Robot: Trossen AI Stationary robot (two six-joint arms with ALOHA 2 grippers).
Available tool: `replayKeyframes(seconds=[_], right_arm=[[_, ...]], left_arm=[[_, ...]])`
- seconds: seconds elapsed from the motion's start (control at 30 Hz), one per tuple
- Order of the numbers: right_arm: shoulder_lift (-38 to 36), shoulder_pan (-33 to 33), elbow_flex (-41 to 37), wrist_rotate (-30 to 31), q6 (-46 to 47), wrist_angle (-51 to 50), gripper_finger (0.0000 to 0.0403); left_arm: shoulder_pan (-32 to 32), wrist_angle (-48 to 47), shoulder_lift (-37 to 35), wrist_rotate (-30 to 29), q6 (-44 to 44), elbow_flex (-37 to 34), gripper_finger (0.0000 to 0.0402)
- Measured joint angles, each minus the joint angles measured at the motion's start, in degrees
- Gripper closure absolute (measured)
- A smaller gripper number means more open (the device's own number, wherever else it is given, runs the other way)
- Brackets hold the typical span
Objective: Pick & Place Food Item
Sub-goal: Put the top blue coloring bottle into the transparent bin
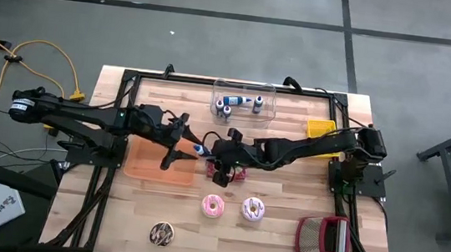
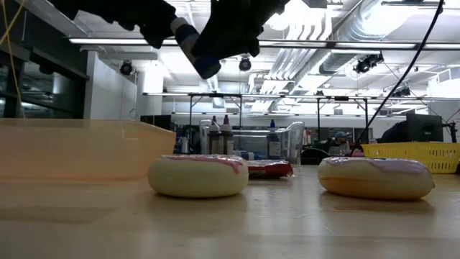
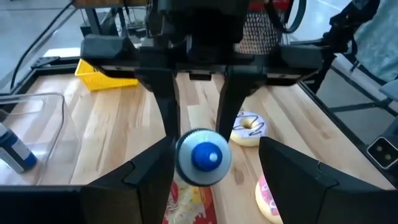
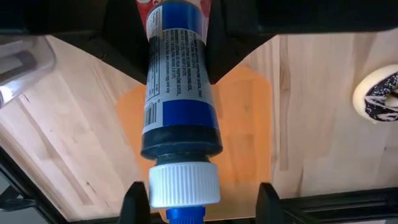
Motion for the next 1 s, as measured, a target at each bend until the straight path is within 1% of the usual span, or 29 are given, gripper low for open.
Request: replayKeyframes(seconds=[0.27,0.67,0.8,1.0], right_arm=[[0.02,0.0,0.0,-0.13,-1.01,2.45,0.0274],[0.09,0.0,0.0,-0.16,-1.05,3.38,0.0274],[0.09,0.0,0.0,-0.17,-1.06,3.38,0.0274],[0.09,0.0,0.0,-0.31,-1.07,3.38,0.0274]], left_arm=[[-0.22,0.37,0.0,0.36,0.0,0.0,0.0176],[-0.2,0.29,0.0,0.38,0.02,0.0,0.0178],[-0.2,0.29,0.0,0.26,0.02,0.0,0.0188],[-0.2,0.29,-0.01,0.16,0.04,0.0,0.0215]])
